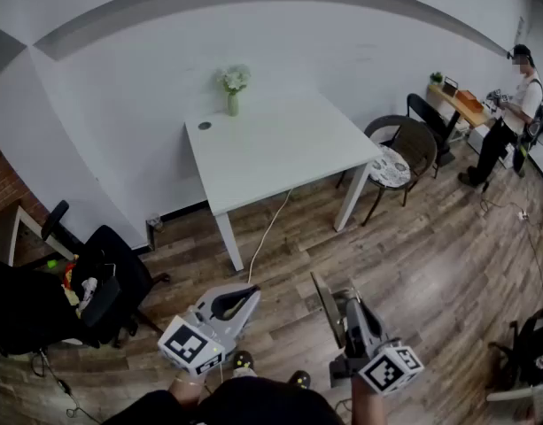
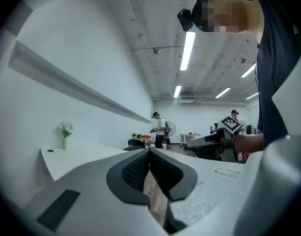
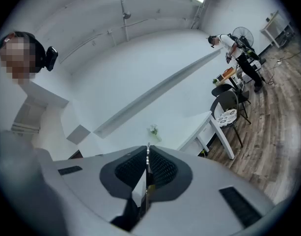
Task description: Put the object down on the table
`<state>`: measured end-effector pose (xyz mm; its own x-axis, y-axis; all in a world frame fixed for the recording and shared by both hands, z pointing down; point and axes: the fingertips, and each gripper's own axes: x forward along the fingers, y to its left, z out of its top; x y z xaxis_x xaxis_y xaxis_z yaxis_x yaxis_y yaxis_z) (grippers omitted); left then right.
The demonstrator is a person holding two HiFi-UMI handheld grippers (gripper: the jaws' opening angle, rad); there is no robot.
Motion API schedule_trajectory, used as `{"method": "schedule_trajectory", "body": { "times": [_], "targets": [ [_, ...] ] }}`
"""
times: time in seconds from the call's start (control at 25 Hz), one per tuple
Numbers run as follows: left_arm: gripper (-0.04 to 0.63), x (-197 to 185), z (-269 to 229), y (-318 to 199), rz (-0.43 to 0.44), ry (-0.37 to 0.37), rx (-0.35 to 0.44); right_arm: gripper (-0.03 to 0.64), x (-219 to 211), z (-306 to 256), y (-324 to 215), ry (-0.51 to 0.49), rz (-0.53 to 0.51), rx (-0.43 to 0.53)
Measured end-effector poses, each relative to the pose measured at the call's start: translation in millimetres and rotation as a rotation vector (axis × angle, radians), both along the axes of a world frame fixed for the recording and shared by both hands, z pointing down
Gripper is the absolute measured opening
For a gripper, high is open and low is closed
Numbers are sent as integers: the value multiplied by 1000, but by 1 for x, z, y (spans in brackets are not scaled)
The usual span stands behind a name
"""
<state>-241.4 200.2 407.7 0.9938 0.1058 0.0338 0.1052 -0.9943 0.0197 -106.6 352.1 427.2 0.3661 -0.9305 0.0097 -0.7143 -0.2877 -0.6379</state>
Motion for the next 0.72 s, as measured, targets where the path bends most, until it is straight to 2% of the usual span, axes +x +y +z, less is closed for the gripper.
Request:
{"method": "schedule_trajectory", "body": {
  "times": [0.12, 0.32, 0.48, 0.72],
  "targets": [
    [0, 1, -14, 2, -3, 2, -3, 18, -7, -28, -11, 34, -27, 40],
    [0, 1, -18, 9, -12, -1, -1, 18, -5, -23, -2, 30, -10, 37],
    [0, 3, -19, 17, -14, -7, 12, 18, 0, -13, 12, 19, 10, 13],
    [0, 10, -18, 41, -33, -15, 1, 18, 11, -14, 38, 104, 13, -39]
  ]
}}
